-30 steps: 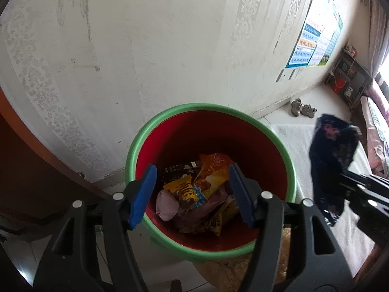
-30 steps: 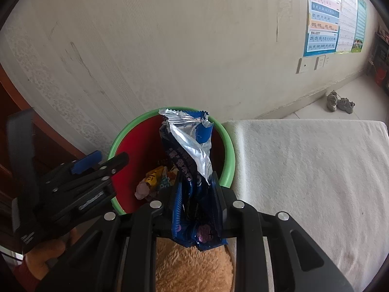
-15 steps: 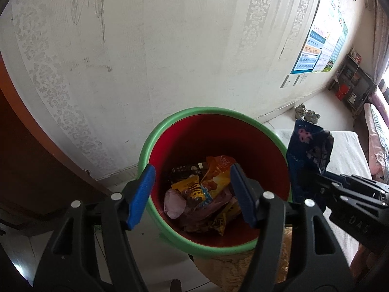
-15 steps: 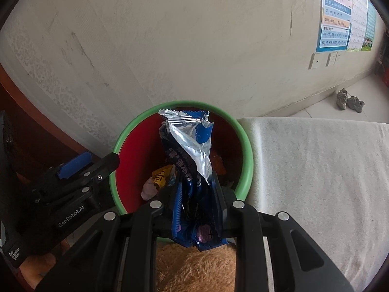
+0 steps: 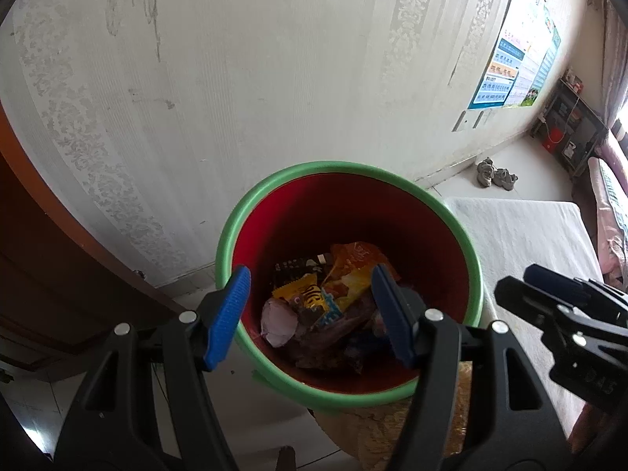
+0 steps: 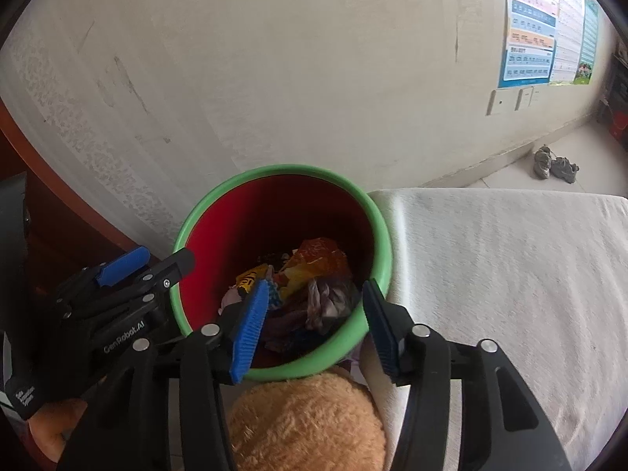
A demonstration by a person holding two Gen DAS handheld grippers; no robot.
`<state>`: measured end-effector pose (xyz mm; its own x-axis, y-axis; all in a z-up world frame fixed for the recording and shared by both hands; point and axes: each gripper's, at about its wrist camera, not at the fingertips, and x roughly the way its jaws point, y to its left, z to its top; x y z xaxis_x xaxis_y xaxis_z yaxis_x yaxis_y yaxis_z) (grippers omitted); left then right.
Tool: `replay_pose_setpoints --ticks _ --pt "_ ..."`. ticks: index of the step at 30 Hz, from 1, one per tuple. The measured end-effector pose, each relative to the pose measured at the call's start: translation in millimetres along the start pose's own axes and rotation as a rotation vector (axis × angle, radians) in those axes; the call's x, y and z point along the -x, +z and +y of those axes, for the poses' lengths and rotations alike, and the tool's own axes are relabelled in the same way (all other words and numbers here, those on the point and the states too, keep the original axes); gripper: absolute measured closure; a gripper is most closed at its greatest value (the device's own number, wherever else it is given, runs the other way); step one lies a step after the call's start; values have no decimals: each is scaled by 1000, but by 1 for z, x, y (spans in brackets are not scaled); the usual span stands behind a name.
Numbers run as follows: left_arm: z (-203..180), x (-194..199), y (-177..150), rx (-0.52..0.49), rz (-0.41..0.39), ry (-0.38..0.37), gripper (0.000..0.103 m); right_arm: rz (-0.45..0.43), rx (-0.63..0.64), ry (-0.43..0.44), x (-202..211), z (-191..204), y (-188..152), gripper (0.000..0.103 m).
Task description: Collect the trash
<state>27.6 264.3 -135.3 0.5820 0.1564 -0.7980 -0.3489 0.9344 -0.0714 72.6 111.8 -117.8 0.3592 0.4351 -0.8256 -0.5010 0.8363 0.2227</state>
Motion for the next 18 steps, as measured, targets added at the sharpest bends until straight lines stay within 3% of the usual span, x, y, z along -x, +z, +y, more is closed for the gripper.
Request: replay_pose_setpoints --ticks 8,11,18 --pt "-11 3 1 -25 -3 -8 34 -21 -30 -32 24 -20 -21 40" --pt "-19 7 0 -43 -9 -14 30 -32 -55 -49 36 -34 -33 30" --pt "-50 25 -3 -93 -32 -37 25 -82 -110 -87 64 -72 -55 25"
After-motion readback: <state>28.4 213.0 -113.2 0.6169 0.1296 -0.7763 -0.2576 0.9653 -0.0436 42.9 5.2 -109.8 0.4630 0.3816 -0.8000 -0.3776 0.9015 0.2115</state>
